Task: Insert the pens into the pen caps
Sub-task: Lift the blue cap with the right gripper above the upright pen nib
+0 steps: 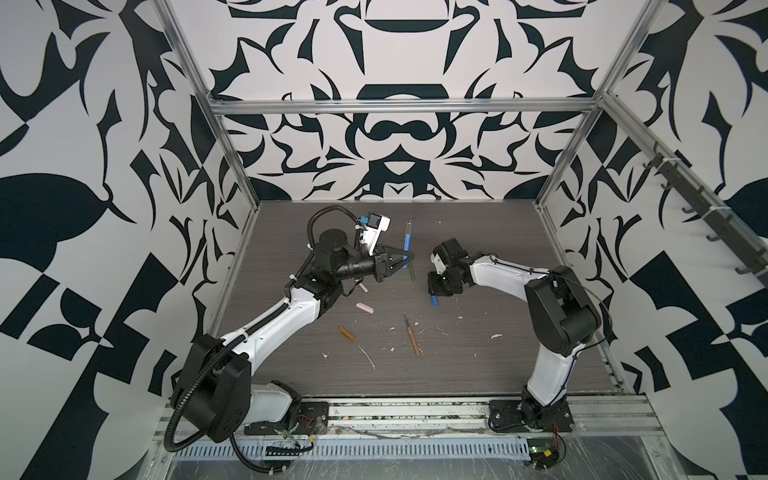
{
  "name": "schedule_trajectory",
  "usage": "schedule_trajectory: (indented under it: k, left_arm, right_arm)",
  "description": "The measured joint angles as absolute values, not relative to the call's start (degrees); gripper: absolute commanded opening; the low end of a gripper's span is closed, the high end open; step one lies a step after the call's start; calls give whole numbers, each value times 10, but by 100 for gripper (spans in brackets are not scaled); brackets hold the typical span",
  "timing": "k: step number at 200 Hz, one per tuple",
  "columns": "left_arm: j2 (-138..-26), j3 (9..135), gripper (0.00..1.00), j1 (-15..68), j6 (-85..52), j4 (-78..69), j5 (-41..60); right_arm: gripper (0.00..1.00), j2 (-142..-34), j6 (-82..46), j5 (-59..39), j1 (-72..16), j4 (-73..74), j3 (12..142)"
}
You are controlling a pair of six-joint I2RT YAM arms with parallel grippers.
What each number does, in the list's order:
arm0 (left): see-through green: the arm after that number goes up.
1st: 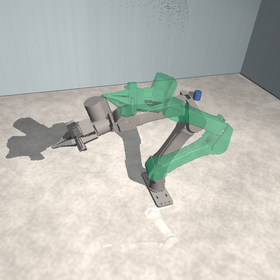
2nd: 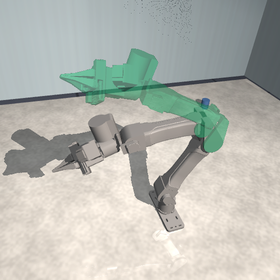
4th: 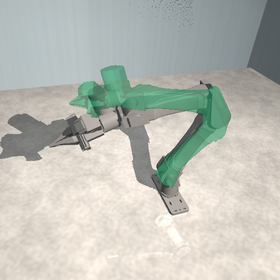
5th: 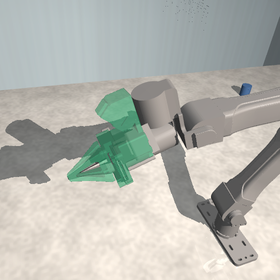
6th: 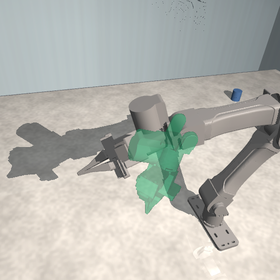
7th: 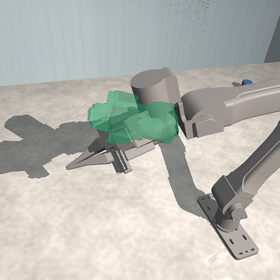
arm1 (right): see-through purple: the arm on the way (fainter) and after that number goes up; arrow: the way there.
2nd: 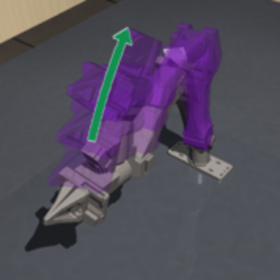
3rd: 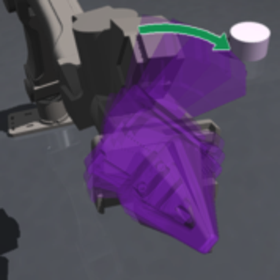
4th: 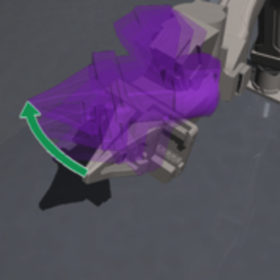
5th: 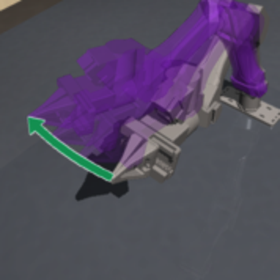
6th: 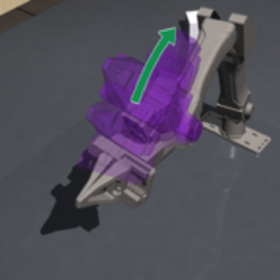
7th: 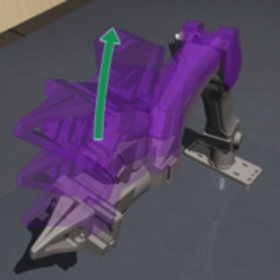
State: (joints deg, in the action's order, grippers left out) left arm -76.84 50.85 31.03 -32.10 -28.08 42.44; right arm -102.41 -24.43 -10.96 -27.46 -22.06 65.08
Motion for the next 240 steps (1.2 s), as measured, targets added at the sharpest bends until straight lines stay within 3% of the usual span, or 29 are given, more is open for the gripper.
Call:
schedule_trajectory:
  k: [53,94,138,240]
  left_arm:
    - [-768,494,0,310,-321,-302,420]
    - [-768,488,0,310,-321,-321,420]
    - [-768,487,0,312,-322,-337,424]
    - [-770,487,0,326,-321,-347,432]
  right_arm:
    - [6,-802,-276,-93,-294,-88,631]
    - [5,-715,-281,-46,-338,36,629]
    - [4,-704,-279,-9,-348,118,640]
    - [4,-759,-280,-6,-362,153,717]
